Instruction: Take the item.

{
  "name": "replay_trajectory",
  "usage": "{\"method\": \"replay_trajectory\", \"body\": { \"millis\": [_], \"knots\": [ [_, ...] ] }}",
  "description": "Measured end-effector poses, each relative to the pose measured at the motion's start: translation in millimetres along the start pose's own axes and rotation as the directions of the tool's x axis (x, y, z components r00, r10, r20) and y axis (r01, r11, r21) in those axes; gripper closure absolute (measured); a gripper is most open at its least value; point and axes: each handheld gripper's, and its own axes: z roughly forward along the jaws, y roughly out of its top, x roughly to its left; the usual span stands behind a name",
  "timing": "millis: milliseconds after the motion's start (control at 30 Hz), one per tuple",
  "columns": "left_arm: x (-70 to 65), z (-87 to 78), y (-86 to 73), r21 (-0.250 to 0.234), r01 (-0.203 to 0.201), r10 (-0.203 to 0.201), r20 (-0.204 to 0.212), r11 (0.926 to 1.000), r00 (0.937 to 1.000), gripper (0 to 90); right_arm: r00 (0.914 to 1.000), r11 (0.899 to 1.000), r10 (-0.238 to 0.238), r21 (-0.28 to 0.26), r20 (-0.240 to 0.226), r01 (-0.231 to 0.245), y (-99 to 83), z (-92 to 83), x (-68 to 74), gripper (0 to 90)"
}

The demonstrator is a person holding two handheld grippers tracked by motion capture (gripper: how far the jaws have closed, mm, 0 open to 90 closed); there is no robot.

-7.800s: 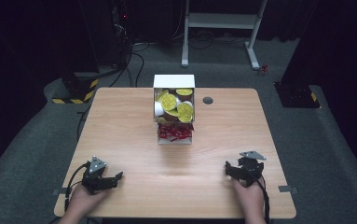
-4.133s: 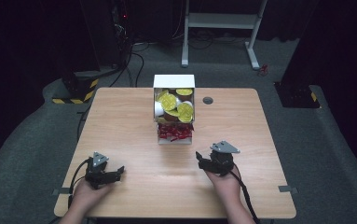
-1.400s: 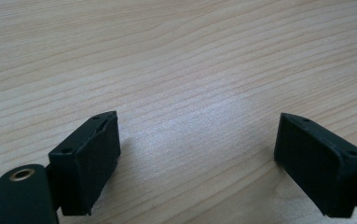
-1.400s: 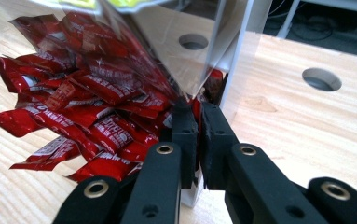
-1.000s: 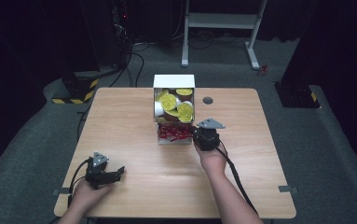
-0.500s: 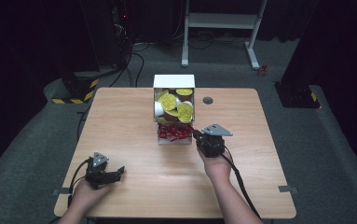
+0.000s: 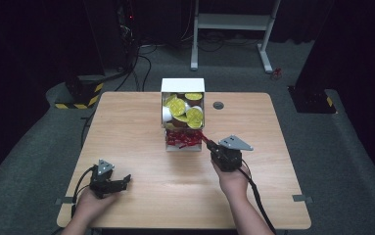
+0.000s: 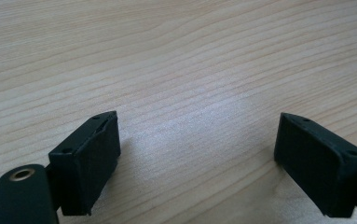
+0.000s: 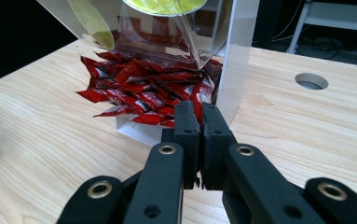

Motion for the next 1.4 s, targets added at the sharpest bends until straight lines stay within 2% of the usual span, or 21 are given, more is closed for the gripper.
{"method": "replay_trajectory", "body": {
  "millis": [833,1100,1333,1400],
  "knots": [
    [0.0,0.0,0.0,0.0,0.0,0.0,0.0,1.0,1.0,14.7,0.9998,0.998,0.012,-0.056,-0.016,-0.013,-8.8,-32.8,-1.2,88.2],
    [-0.1,0.0,0.0,0.0,0.0,0.0,0.0,1.0,1.0,14.7,0.9993,0.997,0.031,-0.075,-0.022,-0.033,-8.3,-43.7,-3.5,88.2],
    [0.3,-0.1,0.1,0.0,-0.004,0.004,-0.002,1.0,1.0,14.7,0.9994,0.996,0.023,-0.085,-0.026,-0.025,-8.9,-49.8,-3.4,88.2],
    [0.3,-0.1,0.1,0.0,-0.005,0.005,-0.002,1.0,1.0,14.7,0.9988,0.995,0.037,-0.091,-0.032,-0.04,-9.3,-52.6,-4.3,88.2]
  ]
}}
